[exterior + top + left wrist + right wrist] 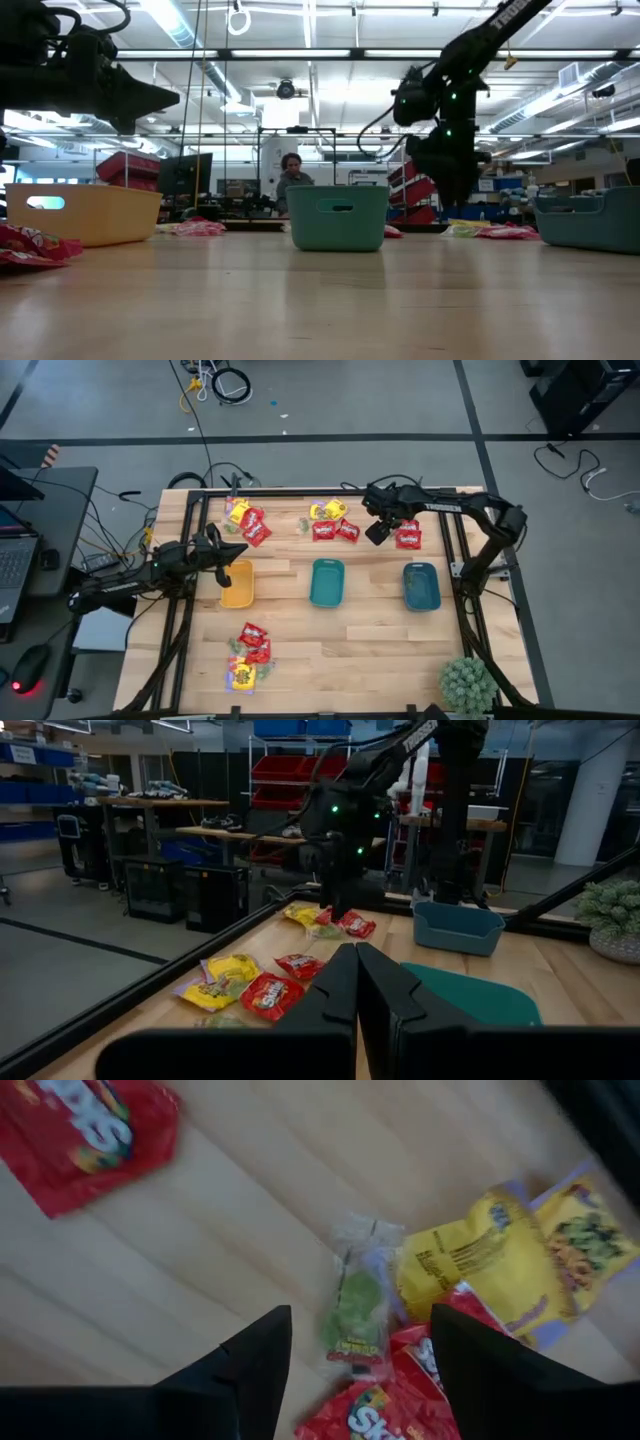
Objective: Sort candy
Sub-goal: Put the green transparent candy into the blue bin
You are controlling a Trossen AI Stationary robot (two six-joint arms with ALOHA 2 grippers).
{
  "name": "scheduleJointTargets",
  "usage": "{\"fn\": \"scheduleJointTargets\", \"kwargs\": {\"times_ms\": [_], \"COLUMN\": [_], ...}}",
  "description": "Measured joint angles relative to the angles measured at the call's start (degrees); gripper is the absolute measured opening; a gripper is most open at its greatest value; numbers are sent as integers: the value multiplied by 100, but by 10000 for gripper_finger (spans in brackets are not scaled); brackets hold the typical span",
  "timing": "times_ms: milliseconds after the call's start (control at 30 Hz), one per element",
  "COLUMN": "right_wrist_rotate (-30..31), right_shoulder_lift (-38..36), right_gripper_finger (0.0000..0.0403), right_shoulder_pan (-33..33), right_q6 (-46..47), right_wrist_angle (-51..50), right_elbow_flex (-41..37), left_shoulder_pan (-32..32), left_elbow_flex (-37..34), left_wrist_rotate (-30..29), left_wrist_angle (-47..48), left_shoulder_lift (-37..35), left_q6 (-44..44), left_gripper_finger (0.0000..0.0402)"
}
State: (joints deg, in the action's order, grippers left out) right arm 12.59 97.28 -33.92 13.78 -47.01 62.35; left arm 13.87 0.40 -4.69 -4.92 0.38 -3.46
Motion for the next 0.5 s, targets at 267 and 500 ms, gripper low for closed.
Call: {"fn": "scheduleJointTargets", "kwargs": {"times_ms": [267, 500], "right_wrist_rotate": [-76, -358], "right_shoulder_lift": [209, 203], "right_gripper_finger": [225, 200], "right_shoulder_pan": [-208, -387], "right_q6": [-193, -354], "right_wrist_angle": [73, 305], "right_elbow_flex": [-2, -81], "left_shoulder_pan": [0, 0], "left_elbow_flex": [0, 0], "left_wrist_rotate": [-4, -7], "left_wrist_angle": [16, 21], "left_shoulder_lift": [0, 0], "left_q6": [-2, -2], "left_gripper_finger": [4, 4]}}
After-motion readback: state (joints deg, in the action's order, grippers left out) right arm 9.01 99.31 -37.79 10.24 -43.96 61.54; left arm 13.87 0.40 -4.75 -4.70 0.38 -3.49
